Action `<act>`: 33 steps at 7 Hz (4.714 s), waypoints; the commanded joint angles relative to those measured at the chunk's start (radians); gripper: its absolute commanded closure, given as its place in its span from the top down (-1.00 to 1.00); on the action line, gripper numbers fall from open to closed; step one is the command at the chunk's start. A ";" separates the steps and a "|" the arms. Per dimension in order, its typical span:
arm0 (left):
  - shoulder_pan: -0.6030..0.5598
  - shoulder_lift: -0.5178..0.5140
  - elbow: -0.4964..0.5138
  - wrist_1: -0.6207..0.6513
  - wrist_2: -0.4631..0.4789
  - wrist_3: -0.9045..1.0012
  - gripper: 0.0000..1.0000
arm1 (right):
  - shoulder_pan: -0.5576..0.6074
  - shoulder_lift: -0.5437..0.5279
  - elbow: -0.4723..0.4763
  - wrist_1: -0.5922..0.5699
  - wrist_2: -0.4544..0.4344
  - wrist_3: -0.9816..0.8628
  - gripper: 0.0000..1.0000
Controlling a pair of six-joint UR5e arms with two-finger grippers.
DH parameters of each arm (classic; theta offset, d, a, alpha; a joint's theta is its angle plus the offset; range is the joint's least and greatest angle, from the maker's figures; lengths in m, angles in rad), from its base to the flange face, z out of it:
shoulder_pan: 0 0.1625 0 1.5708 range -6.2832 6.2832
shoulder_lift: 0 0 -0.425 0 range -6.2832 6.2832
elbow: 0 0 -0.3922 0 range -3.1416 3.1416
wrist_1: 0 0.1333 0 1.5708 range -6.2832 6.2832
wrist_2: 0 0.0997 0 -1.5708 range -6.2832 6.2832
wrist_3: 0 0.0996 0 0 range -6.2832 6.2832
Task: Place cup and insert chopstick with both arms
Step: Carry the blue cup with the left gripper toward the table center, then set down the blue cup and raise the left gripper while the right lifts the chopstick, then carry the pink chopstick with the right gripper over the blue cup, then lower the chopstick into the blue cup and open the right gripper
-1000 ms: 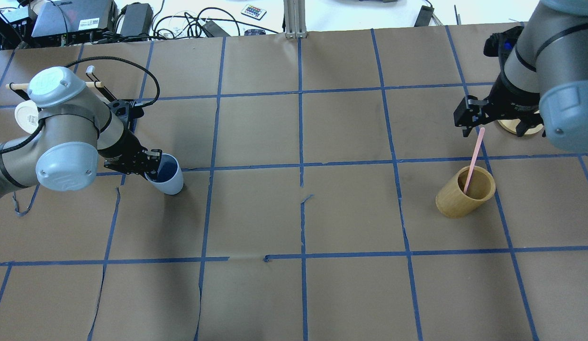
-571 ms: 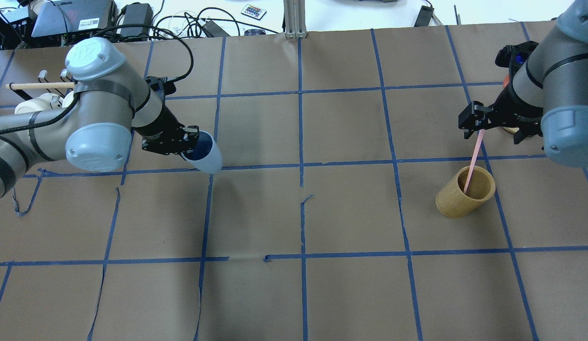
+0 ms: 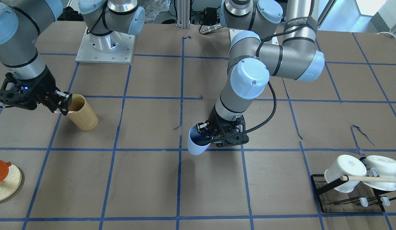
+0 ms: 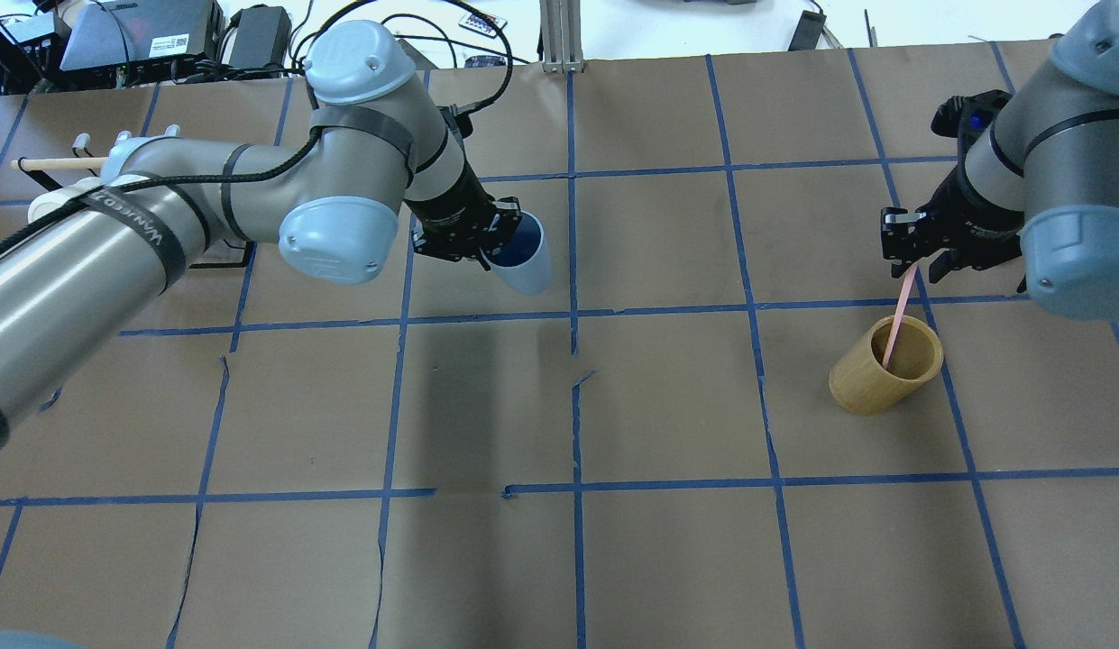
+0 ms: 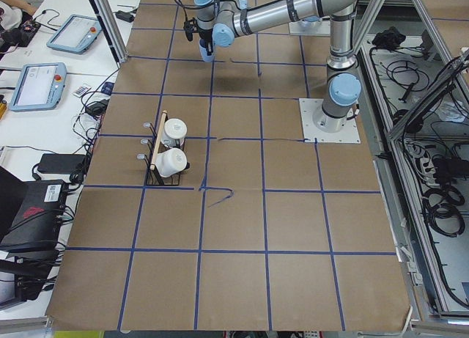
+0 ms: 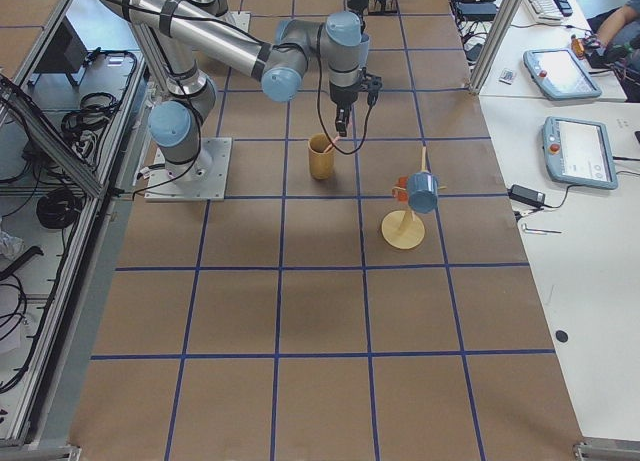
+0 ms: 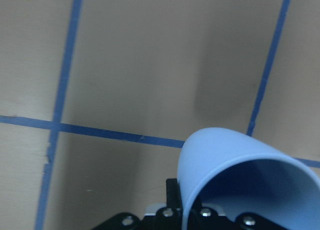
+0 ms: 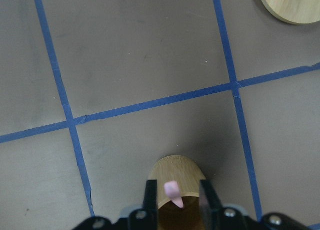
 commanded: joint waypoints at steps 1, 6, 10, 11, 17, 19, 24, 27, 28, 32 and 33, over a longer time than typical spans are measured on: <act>-0.047 -0.088 0.073 0.041 0.036 -0.018 -1.00 | 0.000 -0.001 -0.001 0.001 0.001 0.000 -0.48; -0.086 -0.142 0.087 0.121 0.043 -0.008 0.37 | 0.000 -0.007 -0.017 0.000 0.018 0.003 -0.65; -0.060 -0.090 0.295 -0.079 0.081 -0.003 1.00 | 0.000 -0.011 -0.118 0.142 0.001 0.030 -0.70; -0.011 -0.055 0.342 -0.172 0.079 0.046 1.00 | 0.000 -0.011 -0.169 0.219 0.000 0.067 -0.79; 0.129 0.100 0.403 -0.434 0.150 0.328 1.00 | 0.040 0.083 -0.490 0.364 0.077 0.119 -1.00; 0.140 0.123 0.387 -0.480 0.168 0.331 1.00 | 0.261 0.146 -0.496 0.205 0.066 0.358 -0.98; 0.193 0.183 0.351 -0.480 0.144 0.370 1.00 | 0.573 0.358 -0.617 0.023 -0.103 0.736 -1.00; 0.197 0.221 0.301 -0.479 0.141 0.373 1.00 | 0.586 0.390 -0.669 0.032 -0.100 0.781 -1.00; 0.195 0.224 0.298 -0.480 0.142 0.373 1.00 | 0.594 0.398 -0.666 0.032 -0.100 0.781 -1.00; 0.190 0.301 0.199 -0.543 0.139 0.373 1.00 | 0.601 0.395 -0.617 0.029 -0.100 0.831 0.50; 0.190 0.304 0.197 -0.543 0.139 0.373 1.00 | 0.601 0.394 -0.617 0.034 -0.099 0.834 0.56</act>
